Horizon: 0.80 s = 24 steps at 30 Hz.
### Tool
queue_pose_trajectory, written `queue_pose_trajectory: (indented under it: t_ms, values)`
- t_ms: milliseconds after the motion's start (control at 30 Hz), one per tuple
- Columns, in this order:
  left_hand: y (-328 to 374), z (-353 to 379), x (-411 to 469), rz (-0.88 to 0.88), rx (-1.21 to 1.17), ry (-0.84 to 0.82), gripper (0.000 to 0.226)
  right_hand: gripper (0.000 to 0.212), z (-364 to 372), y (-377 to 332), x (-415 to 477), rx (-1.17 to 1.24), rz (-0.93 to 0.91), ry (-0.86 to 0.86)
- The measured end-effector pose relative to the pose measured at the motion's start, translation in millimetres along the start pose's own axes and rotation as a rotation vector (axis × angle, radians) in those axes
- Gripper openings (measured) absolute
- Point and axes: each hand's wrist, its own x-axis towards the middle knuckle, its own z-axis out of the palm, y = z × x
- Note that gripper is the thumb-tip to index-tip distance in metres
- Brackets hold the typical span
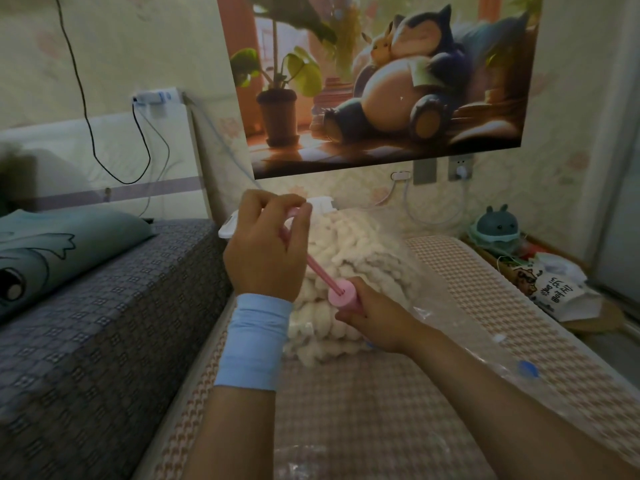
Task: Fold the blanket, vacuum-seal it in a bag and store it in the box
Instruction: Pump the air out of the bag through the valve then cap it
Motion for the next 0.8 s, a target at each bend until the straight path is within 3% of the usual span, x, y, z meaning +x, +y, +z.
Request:
queue_pose_trajectory:
  t_ms: [67,200,267,333,433,500,633,733,800]
  values:
    - [-5.9,4.7,-7.4,0.011,0.001,-0.055,0.022,0.050,1.3,-0.8,0.9,-0.006,0.003,-0.004]
    - [-20.3,33.4,-48.6,-0.193,0.036,-0.633,0.021,0.050,5.1,-4.8,-0.1,-0.011,0.020,-0.010]
    - [-17.7,41.4,-59.3,-0.244,0.056,-0.804,0.020,0.050,6.4,-5.6,-1.0,-0.015,0.018,-0.005]
    - [-8.4,35.0,-46.4,-0.199,0.097,-0.681,0.021,0.050,4.3,-3.5,-2.3,-0.006,0.017,0.013]
    - [6.1,5.0,-2.4,-0.075,0.134,-0.190,0.017,0.046,-1.9,-0.4,-2.5,0.002,0.015,0.023]
    - [10.1,-9.9,17.1,-0.065,0.072,-0.077,0.014,0.046,-4.9,-2.2,-1.7,-0.016,0.004,0.029]
    - [3.1,12.3,-6.5,-0.048,0.067,-0.212,0.014,0.047,-3.1,-4.7,-0.2,-0.013,0.015,0.015]
    - [-12.4,43.6,-48.3,-0.217,0.005,-0.630,0.016,0.049,-1.7,-9.4,-0.4,-0.019,0.024,0.021]
    - [-15.6,52.6,-62.0,-0.227,0.033,-0.799,0.019,0.061,-2.0,-13.7,-2.5,-0.018,0.020,0.010]
